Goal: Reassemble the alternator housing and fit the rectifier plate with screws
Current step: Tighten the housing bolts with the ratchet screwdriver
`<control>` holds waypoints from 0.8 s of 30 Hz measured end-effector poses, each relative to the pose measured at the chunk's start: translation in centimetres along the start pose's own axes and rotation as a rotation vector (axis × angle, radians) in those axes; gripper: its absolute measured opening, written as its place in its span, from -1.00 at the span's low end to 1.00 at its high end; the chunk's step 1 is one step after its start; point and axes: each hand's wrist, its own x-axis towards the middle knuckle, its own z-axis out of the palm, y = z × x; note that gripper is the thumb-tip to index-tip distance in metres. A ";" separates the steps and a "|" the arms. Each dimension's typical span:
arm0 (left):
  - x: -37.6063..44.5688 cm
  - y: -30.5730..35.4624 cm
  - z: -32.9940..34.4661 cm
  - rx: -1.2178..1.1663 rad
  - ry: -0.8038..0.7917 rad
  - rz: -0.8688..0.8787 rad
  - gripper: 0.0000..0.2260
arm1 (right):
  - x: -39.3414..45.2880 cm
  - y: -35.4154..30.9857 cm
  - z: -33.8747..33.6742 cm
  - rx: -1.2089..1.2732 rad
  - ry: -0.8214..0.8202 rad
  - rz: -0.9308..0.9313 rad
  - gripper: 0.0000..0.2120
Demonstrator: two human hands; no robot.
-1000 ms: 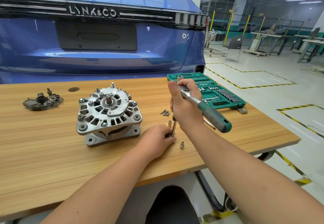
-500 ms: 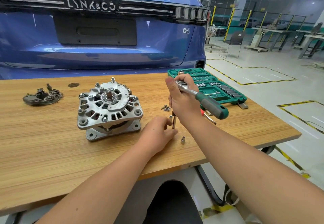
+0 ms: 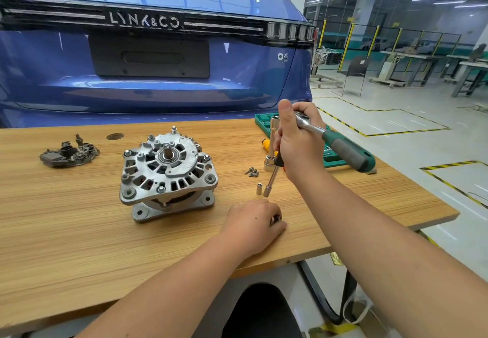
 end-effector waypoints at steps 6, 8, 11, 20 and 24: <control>1.2 -0.8 -0.3 -0.047 0.020 -0.092 -0.69 | -0.1 0.7 -0.5 -0.066 0.004 -0.004 -0.77; 1.2 -0.9 -0.2 -0.087 0.006 -0.107 -0.60 | 0.1 0.7 -0.6 -0.087 0.005 -0.014 -0.76; 1.3 -1.4 -0.3 -0.110 -0.034 -0.158 -0.25 | 0.5 0.5 -0.9 -0.087 0.018 -0.025 -0.77; 2.5 -2.4 0.1 0.145 -0.091 -0.176 0.19 | 1.5 0.6 -1.7 -0.099 0.034 -0.041 -0.76; 3.0 -2.7 -0.2 0.158 -0.111 -0.185 0.26 | 1.6 1.0 -1.8 -0.111 0.036 -0.024 -0.77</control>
